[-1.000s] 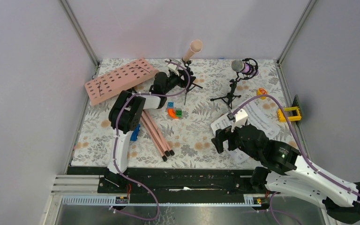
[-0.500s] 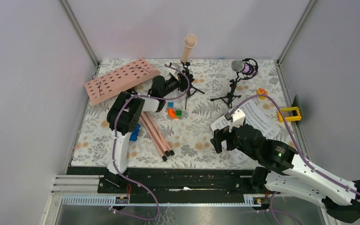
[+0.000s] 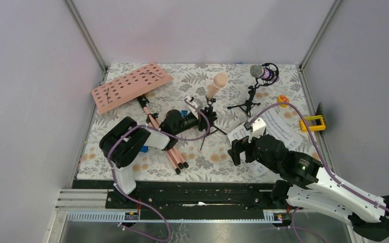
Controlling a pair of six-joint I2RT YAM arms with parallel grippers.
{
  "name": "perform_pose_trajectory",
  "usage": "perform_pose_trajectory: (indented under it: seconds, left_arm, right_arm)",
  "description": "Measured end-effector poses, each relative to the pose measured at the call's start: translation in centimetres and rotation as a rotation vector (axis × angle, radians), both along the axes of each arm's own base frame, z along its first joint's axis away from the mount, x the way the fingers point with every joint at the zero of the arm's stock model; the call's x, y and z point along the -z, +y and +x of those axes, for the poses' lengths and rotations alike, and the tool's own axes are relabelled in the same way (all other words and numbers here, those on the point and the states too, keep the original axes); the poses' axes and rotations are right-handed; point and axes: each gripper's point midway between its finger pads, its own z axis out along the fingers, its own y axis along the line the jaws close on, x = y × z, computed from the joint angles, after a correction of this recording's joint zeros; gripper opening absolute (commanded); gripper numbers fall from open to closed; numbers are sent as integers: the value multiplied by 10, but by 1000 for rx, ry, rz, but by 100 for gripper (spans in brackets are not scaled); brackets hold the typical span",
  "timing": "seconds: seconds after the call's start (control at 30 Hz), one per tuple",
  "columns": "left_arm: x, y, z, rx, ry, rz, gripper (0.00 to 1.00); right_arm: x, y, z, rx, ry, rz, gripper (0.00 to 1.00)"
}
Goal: Pack up the instrument practice props
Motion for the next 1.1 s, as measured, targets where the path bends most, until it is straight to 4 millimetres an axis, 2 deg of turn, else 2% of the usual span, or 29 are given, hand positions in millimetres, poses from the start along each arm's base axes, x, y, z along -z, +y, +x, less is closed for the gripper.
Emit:
perform_pose_trajectory:
  seconds: [0.17,0.37,0.53,0.67,0.83,1.1]
  left_arm:
    - [-1,20,-38,-17,-33,-38,0]
    - [0,42,-65,-25,-64,-87,0]
    - [3,51,-75,-27,-62,-86,0]
    - [4,56,-81,-26,-64,-79,0]
    - [5,57,-84,-20,-71,-72,0]
    - [8,57,-88,-8,-80,-59,0]
  right_arm:
    - [-2,0,0,-1,-4,8,100]
    - [-11,3,0,-8,-33,64,100]
    - [-28,23,2,-75,-123,205,100]
    - [-30,42,6,-170,-244,249,100]
    - [-28,64,16,-293,-430,200,100]
    - [-43,100,41,-376,-641,125,100]
